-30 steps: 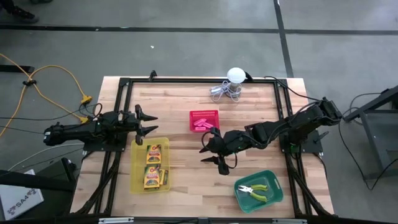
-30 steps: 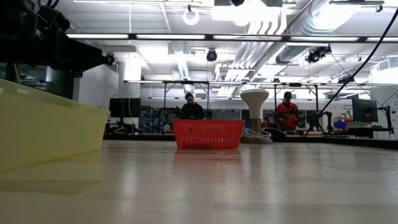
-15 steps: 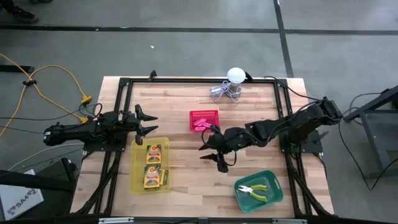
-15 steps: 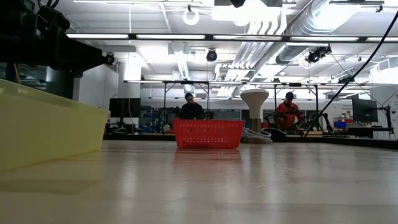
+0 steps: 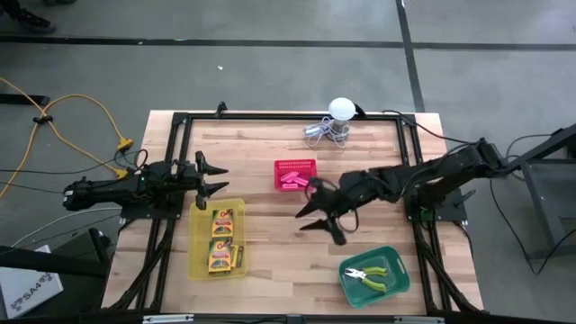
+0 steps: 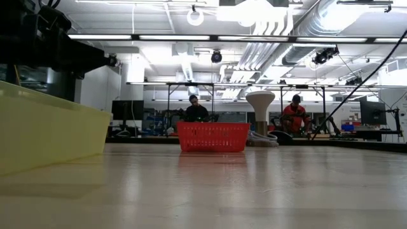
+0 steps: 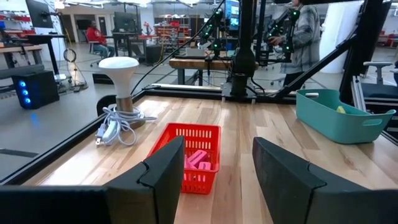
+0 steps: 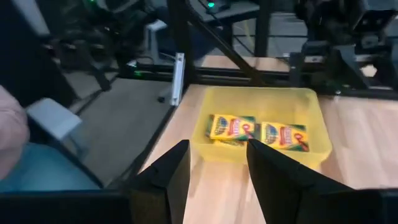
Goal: Pick & Place School Supplies
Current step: Return to Home Position
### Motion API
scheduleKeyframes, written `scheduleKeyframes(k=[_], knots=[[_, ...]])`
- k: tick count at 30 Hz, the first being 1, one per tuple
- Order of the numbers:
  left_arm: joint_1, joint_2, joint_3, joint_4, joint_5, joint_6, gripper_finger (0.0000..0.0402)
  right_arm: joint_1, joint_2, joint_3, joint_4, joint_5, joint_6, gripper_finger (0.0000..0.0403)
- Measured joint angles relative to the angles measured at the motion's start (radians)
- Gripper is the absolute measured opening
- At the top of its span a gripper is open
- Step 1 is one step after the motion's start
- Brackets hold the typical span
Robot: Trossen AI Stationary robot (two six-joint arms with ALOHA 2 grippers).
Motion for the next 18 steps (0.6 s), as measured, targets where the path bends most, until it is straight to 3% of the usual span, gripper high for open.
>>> scheduleKeyframes(k=[6,13,18], knots=[[0.0,0.0,0.0,0.011,0.0,0.0,0.0184,-0.071,-0.146,-0.196,0.125,-0.037,0.045,0.0149],[0.0,0.0,0.0,0.013,0.001,0.0,0.0184,-0.084,-0.373,-0.472,0.28,0.072,0.072,0.0149],[0.0,0.0,0.0,0.014,0.0,0.0,0.0184,-0.084,-0.527,-0.617,0.338,0.078,0.073,0.0149]])
